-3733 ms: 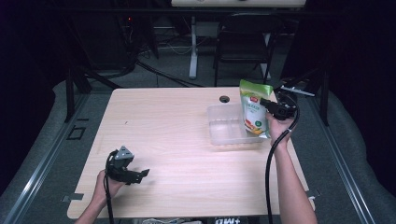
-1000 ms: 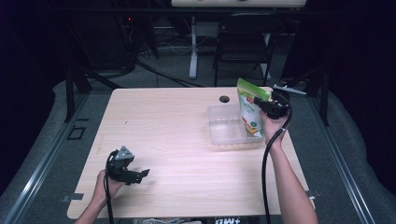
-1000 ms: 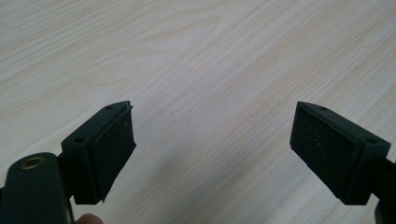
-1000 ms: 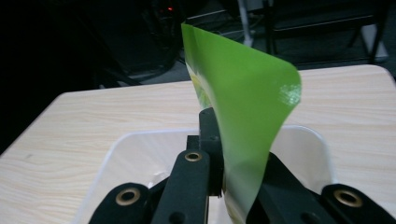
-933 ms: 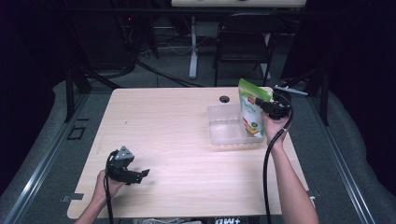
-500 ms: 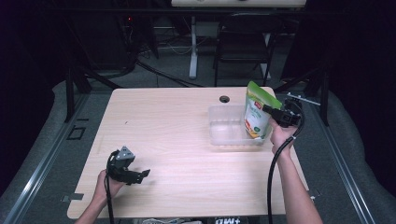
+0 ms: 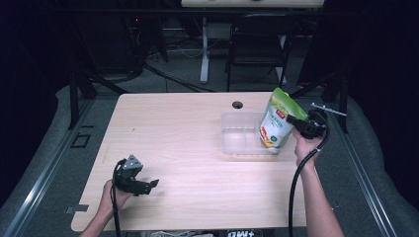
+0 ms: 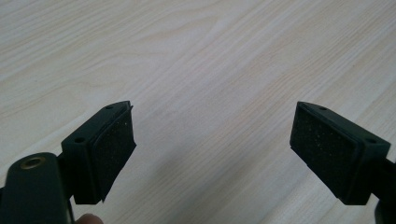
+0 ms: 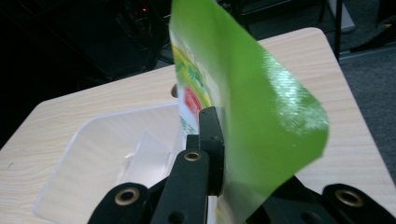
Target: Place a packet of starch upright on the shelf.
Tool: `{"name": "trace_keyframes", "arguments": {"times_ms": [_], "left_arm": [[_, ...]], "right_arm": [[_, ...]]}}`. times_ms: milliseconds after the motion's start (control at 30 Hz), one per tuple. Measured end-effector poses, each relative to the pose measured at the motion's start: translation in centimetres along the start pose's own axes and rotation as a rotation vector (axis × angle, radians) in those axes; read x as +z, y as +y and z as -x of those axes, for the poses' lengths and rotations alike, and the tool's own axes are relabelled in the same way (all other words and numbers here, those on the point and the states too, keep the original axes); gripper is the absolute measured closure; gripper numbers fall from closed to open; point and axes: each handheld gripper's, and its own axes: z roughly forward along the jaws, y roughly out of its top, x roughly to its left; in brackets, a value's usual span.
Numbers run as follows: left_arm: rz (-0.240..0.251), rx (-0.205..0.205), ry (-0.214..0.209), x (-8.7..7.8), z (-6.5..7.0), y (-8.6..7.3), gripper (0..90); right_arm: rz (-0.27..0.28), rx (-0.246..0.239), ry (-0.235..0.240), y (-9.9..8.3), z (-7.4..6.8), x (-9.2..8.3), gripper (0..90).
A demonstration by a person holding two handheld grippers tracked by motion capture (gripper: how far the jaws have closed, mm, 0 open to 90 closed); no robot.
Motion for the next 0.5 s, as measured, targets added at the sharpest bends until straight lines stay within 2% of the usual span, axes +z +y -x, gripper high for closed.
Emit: {"name": "trace_keyframes", "arguments": {"times_ms": [133,267,300,333,367,400,500], "left_arm": [[-0.001,0.001,0.000,-0.01,0.03,0.01,13.4],[0.001,-0.001,0.001,-0.04,0.00,0.00,13.5],[-0.002,0.001,-0.003,-0.08,-0.02,0.02,13.4],[-0.001,0.000,-0.003,-0.10,-0.02,0.01,13.4],[-0.001,0.001,-0.002,-0.10,-0.03,0.01,13.4],[0.004,-0.002,0.002,-0.06,-0.01,-0.02,13.4],[0.001,-0.002,0.003,-0.08,-0.09,-0.07,13.4]], "right_arm": [[-0.012,-0.019,-0.036,-0.09,0.34,0.10,89.4],[-0.014,-0.021,-0.033,-0.01,0.51,0.16,86.6],[-0.012,-0.023,-0.033,0.00,0.47,0.16,83.2],[-0.016,-0.030,-0.041,0.02,0.43,0.07,74.1],[-0.016,-0.030,-0.041,0.02,0.43,0.07,74.1],[-0.022,-0.036,-0.040,0.02,0.48,-0.05,67.2],[-0.017,-0.034,-0.014,-0.01,0.59,-0.44,53.0]]}}
